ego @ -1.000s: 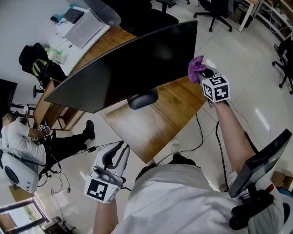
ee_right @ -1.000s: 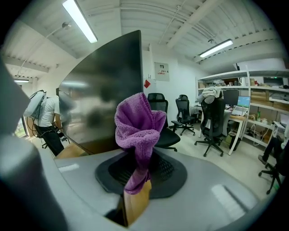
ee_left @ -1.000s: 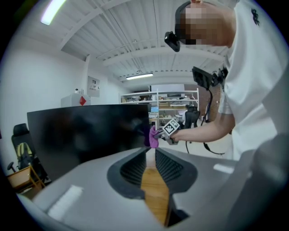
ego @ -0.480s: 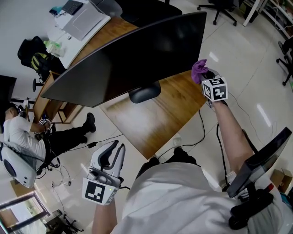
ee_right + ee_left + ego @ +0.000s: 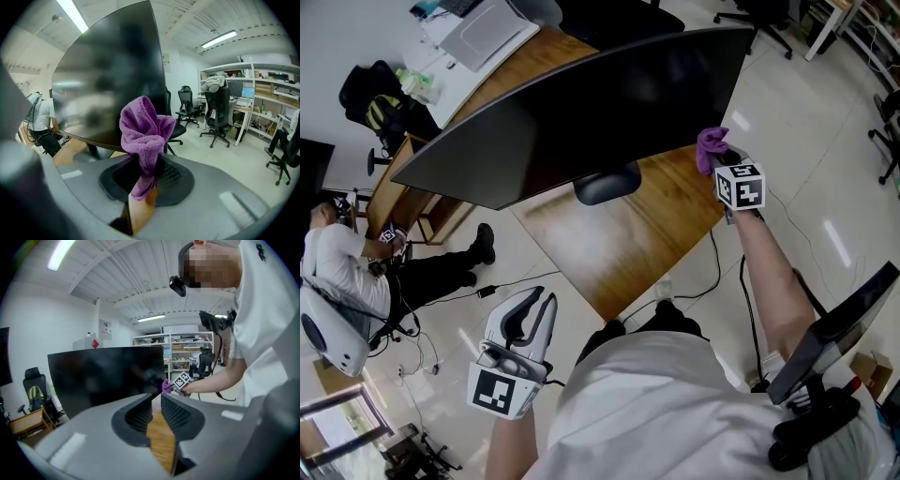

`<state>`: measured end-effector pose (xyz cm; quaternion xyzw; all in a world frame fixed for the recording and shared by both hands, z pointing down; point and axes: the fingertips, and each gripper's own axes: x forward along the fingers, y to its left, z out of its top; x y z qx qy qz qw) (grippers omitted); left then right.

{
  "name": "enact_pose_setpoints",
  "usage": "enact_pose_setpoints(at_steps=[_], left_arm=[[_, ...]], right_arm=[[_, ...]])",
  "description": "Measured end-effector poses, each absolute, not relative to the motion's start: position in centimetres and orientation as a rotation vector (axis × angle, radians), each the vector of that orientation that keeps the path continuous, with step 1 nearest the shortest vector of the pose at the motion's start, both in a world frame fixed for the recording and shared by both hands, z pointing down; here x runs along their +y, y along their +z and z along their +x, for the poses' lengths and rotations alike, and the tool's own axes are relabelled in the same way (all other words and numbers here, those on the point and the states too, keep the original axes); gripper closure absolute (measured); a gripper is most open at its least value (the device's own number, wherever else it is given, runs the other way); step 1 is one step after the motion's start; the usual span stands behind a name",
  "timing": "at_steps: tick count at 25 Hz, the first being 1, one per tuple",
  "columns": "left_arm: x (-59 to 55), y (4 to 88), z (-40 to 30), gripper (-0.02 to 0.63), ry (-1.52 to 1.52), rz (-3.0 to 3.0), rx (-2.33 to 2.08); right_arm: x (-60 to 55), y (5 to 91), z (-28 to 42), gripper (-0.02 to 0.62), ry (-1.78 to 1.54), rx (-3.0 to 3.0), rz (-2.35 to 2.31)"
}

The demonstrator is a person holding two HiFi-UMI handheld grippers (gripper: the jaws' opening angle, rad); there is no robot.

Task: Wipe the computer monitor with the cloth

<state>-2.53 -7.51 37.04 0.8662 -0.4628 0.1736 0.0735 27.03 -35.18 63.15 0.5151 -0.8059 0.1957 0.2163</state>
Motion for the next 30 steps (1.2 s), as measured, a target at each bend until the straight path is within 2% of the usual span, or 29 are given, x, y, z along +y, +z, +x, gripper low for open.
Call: enact_pose_setpoints(at_steps=[30], left_arm=[[-2.2, 38.2, -13.3, 0.523, 0.451, 2.544, -1.428]], right_arm=[[-31.6, 63.0, 10.8, 0.529, 0.571, -2.293, 1.355]])
